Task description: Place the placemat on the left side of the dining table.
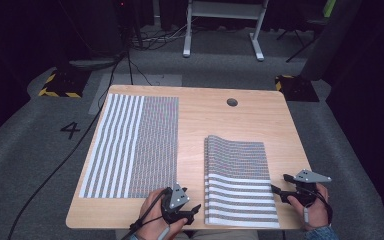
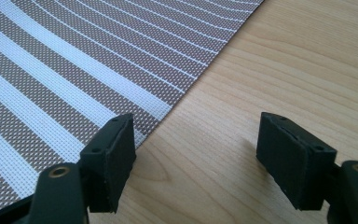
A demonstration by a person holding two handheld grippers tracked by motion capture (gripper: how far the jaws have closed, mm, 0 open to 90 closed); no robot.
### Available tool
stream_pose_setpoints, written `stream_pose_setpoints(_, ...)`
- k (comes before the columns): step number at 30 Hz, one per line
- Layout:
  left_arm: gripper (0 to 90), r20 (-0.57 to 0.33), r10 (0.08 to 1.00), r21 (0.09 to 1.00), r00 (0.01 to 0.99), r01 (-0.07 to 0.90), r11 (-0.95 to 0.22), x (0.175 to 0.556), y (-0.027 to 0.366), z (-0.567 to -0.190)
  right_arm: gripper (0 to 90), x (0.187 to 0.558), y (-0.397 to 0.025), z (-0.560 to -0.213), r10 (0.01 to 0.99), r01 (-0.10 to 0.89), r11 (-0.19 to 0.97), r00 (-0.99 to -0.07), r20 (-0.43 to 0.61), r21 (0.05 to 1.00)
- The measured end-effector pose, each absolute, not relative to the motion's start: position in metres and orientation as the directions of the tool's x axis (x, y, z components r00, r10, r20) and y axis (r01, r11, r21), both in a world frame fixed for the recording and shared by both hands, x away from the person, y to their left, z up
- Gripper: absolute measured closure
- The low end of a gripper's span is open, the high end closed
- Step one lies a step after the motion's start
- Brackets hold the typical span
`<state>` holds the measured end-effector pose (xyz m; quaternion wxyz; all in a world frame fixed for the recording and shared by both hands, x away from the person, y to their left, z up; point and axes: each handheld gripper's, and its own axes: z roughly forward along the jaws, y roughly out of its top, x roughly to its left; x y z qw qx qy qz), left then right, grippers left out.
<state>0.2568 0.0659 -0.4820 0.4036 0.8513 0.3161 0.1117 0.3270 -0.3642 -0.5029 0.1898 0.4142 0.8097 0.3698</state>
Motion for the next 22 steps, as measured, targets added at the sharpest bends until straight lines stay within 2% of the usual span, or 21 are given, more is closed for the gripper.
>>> stream_pose_setpoints(7, 31.0, -0.059, 0.595, 0.752, 0.801, 0.428, -0.502, 0.252, 0.058, -0.497, 28.1, 0.327, -0.364, -0.503, 0.81, 0.529, 0.388, -0.586, -0.006, 0.755)
stream_pose_setpoints(12, 30.7, -0.002, 0.584, 0.757, 0.812, 0.383, -0.529, 0.249, 0.054, -0.508, 28.1, 0.327, -0.364, -0.503, 0.809, 0.528, 0.389, -0.587, -0.007, 0.755)
stream_pose_setpoints(22, 22.4, -0.04, 0.597, 0.795, 0.801, 0.388, -0.467, 0.252, 0.052, -0.517, 28.1, 0.327, -0.364, -0.503, 0.809, 0.528, 0.389, -0.587, -0.007, 0.755)
